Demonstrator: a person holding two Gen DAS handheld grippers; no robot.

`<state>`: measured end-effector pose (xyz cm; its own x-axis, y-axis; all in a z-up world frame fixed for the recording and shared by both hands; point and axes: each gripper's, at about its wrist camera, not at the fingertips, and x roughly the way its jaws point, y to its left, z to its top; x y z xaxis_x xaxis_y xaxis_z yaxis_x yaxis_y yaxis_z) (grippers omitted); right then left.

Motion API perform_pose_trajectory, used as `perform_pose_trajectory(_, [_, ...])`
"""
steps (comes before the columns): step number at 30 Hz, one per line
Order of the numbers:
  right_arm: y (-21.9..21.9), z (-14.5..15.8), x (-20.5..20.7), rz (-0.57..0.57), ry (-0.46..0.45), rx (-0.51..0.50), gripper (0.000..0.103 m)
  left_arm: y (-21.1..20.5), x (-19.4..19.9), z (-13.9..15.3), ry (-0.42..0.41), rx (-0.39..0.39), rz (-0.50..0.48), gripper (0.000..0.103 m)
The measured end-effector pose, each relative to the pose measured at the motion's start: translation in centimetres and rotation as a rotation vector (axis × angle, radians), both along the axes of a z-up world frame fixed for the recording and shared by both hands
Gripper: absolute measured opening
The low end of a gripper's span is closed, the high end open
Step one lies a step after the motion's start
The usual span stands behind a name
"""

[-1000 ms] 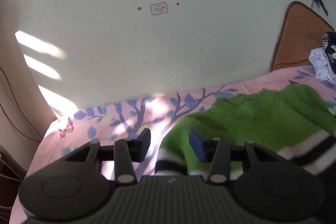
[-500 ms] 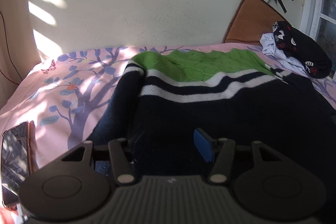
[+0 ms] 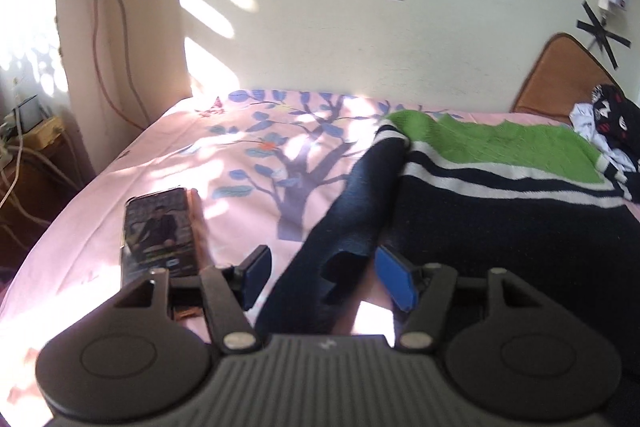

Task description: Fold small clothes

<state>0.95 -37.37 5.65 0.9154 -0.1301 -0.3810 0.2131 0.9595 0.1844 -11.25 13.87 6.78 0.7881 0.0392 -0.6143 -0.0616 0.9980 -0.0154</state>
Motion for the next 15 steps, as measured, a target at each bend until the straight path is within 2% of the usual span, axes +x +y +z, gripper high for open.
perform_pose_trajectory(4, [4.0, 1.0, -0.2, 0.214, -0.027, 0.057, 0.053, 2.8, -0.2, 0.4, 0.016, -0.007, 0.094, 0.060])
perform_pose_trajectory(8, [10.8, 2.1, 1.3, 0.489, 0.008, 0.024, 0.053, 4.7, -1.3, 1.3, -0.035, 0.006, 0.147, 0.060])
perform_pose_trajectory(11, [18.3, 3.3, 2.3, 0.748, 0.011, -0.058, 0.053, 6.2, -2.9, 2.5, -0.099, 0.014, 0.196, 0.060])
perform_pose_trajectory(15, [30.6, 3.4, 1.7, 1.125, 0.005, -0.269, 0.055, 8.5, -5.4, 3.3, -0.154, 0.006, 0.261, 0.062])
